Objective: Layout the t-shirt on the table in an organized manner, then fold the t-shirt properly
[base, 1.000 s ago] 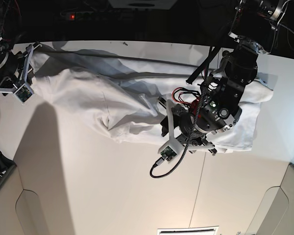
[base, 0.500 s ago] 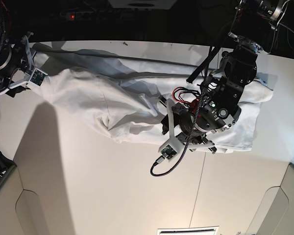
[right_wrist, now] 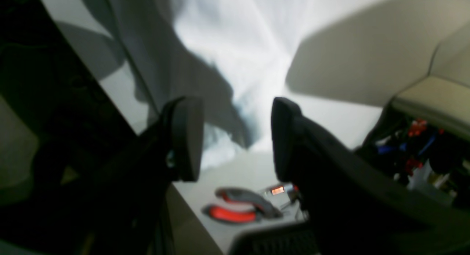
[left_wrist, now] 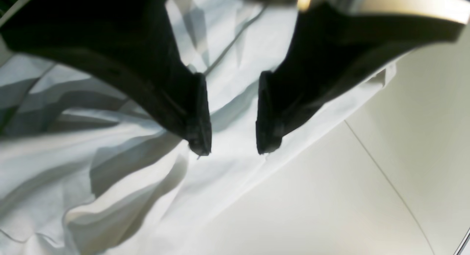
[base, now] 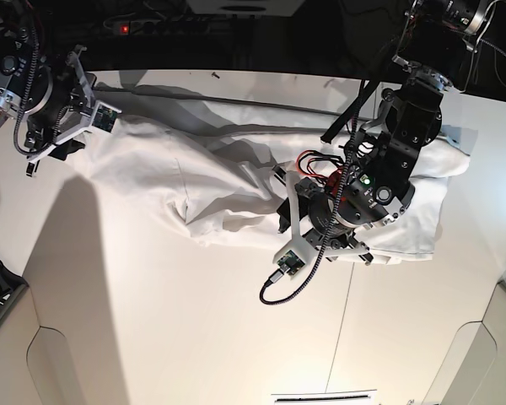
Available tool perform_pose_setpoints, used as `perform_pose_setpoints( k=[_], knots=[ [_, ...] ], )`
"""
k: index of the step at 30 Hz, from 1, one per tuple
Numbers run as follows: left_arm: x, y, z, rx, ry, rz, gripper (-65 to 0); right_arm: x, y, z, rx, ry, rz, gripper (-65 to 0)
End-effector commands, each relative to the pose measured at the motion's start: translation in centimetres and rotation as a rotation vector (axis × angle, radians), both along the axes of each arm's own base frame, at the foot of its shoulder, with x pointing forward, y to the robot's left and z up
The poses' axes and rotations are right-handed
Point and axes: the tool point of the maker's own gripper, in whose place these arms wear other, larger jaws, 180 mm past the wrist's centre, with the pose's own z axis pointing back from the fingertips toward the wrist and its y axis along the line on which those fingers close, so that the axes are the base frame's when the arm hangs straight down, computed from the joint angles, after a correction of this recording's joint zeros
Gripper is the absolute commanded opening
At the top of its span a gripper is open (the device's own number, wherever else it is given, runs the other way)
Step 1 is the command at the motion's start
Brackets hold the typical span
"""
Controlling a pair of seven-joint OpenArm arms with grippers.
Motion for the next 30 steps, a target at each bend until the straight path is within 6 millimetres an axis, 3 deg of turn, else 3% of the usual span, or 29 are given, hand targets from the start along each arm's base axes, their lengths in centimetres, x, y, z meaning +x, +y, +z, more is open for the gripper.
perform_pose_setpoints(
  k=[1, 8, 13, 20, 22, 25, 30],
  knots=[
    [0.9, -0.2, 1.3, -0.018, -0.044, 0.004, -40.6, 0.7, -0.3, 0.5, -0.008, -0.026, 0.003, -35.2],
    [1.0, -0.2, 1.3, -0.018, -0.045, 0.003, -40.6, 0.6, -1.0, -0.4, -0.032, -0.009, -0.007, -35.3],
    [1.0, -0.2, 1.3, -0.018, -0.045, 0.004, -40.6, 0.7, -0.2, -0.9, 0.008, -0.007, -0.01, -35.3],
    [1.0, -0.1, 1.4, -0.02, -0.046, 0.01, -40.6, 2.3, -0.1, -1.3, 0.017, -0.033, -0.049, -35.4],
    [1.0, -0.1, 1.4, -0.019, -0.046, 0.011, -40.6, 2.9, -0.2, -0.9, 0.016, -0.051, -0.053, -40.4],
    [1.0, -0.1, 1.4, -0.019, -0.046, 0.011, -40.6, 3.5, -0.2, -0.6, 0.021, -0.068, -0.058, -64.4],
    [1.0, -0.1, 1.4, -0.022, -0.049, 0.01, -40.6, 4.4, -0.6, 0.0, 0.038, -0.126, -0.126, -65.0]
  ],
)
